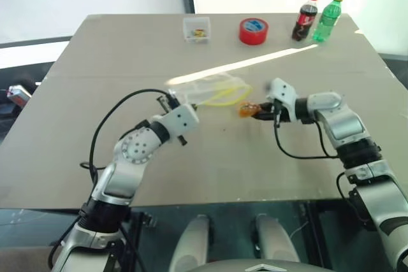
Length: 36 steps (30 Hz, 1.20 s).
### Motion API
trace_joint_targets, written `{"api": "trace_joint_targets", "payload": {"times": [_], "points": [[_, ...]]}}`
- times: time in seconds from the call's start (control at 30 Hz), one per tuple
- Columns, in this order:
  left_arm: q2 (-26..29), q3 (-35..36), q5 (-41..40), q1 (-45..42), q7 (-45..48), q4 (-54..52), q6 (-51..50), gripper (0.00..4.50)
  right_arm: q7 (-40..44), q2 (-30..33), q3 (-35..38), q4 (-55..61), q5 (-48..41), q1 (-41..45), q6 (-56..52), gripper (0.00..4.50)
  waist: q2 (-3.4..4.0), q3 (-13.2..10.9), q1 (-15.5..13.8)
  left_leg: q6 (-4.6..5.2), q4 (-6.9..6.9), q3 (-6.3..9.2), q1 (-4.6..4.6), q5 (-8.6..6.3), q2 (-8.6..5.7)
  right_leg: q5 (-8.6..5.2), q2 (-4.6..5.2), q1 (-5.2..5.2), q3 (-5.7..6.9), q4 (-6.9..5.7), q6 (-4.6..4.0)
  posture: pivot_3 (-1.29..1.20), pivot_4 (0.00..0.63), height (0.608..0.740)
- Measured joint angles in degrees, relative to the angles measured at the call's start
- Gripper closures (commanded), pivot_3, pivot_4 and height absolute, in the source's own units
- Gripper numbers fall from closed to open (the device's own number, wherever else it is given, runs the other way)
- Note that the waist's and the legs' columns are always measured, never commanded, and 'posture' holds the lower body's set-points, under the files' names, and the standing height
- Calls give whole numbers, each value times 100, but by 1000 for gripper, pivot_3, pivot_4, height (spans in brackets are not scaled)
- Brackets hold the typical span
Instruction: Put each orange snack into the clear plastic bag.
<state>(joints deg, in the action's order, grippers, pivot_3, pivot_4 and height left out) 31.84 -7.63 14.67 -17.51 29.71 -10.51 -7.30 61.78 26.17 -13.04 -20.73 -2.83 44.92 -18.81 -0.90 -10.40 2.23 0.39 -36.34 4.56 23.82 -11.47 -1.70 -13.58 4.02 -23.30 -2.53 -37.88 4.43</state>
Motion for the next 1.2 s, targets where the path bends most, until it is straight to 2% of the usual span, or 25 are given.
{"api": "trace_joint_targets", "payload": {"times": [0.33, 1.2], "points": [[2, -107, -13, -2, 56, 17, 75, 4500, -503, -189, 2, -290, 137, 266, -181, 3792, 0, 0, 8, 0, 0, -2, 1, 0, 0, 0, -1, -1, 0, 0, 0, 0, 150, 740], [18, -191, 193, -29, 42, 274, 410, 4500, 55, 99, -10, 194, 59, 316, -351, 3792, 1, -1, 6, 0, 0, -2, 1, 0, 0, 0, -1, -2, 0, 0, 0, 0, 150, 740]]}}
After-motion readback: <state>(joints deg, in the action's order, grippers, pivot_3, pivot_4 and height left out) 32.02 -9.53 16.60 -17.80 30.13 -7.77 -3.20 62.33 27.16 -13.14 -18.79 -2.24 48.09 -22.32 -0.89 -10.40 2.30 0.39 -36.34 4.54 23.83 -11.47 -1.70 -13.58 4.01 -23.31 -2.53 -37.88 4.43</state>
